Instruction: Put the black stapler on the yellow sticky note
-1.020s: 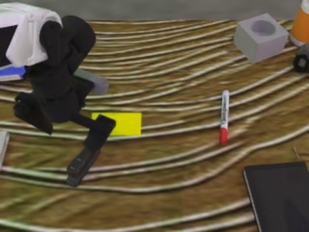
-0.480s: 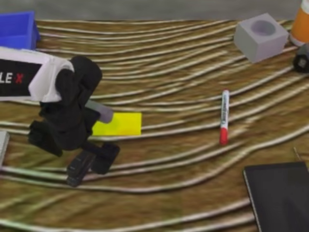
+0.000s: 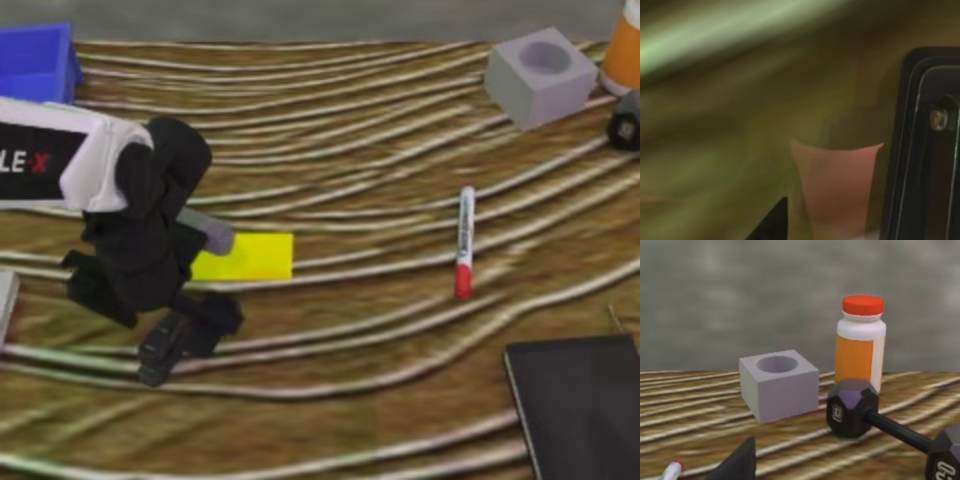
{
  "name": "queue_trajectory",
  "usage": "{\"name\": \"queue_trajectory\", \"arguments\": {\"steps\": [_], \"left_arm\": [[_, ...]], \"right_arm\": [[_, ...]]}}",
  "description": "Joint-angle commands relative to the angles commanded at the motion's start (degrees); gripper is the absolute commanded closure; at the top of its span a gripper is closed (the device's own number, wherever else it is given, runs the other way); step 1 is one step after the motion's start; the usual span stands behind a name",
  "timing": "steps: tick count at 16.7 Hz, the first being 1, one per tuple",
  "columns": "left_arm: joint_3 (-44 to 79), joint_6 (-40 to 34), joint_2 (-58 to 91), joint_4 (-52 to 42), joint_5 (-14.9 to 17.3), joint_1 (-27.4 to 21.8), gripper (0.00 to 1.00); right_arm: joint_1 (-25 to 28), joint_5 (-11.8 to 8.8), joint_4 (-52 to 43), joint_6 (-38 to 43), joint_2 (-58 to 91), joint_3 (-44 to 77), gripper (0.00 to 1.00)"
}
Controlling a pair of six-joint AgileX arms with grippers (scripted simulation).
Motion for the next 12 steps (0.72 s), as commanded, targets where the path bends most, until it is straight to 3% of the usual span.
{"name": "queue_trajectory", "arguments": {"steps": [8, 12], "left_arm": [[0.00, 0.00, 0.00, 0.00, 0.00, 0.00, 0.98], [0.00, 0.00, 0.00, 0.00, 0.00, 0.00, 1.00]], "right_arm": [[0.00, 0.00, 0.00, 0.00, 0.00, 0.00, 0.00], [0.00, 0.00, 0.00, 0.00, 0.00, 0.00, 0.00]]}}
